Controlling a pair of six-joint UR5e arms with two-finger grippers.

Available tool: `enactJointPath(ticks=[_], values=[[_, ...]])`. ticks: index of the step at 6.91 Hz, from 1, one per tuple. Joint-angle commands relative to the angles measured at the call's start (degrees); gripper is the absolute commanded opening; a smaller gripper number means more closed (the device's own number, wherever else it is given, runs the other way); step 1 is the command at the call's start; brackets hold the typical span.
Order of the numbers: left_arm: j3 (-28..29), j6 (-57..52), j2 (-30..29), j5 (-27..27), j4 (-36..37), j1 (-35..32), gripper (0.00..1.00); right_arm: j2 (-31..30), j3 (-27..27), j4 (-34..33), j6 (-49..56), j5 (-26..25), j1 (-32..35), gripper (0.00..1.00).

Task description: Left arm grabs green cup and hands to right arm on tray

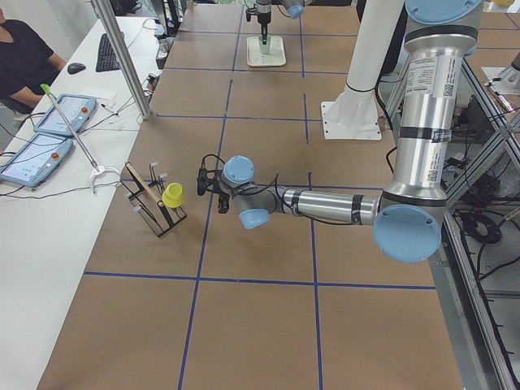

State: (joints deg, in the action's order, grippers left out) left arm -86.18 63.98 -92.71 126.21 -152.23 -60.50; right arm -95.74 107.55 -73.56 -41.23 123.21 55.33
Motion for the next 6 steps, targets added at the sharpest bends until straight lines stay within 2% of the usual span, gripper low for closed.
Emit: enactJointPath(ticks=[1, 2, 3, 5, 6], values=[[-0.48, -0.35, 1.82, 0.00, 0.00, -0.14, 1.00, -0.85, 4.14, -0.27, 0.36, 4.03, 7.63, 1.00], [0.04, -8.70, 3.40, -0.17, 1.91, -1.89, 1.00, -0.76, 3.98, -0.27, 2.80, 10.15, 14.30, 1.00], [-1.26, -16.27, 3.50, 0.70, 7.41, -6.78, 1.00, -1.81, 3.81, -1.57, 7.17, 12.39, 18.28, 1.00], [-1.54, -30.86, 6.03, 4.38, 12.28, -13.20, 1.00, -4.26, 3.55, -11.29, 24.42, 12.58, 26.01, 1.00], [-1.97, -39.03, 6.05, 10.31, 17.09, -18.98, 1.00, -4.63, 3.37, -17.17, 30.97, 12.50, 30.41, 1.00]])
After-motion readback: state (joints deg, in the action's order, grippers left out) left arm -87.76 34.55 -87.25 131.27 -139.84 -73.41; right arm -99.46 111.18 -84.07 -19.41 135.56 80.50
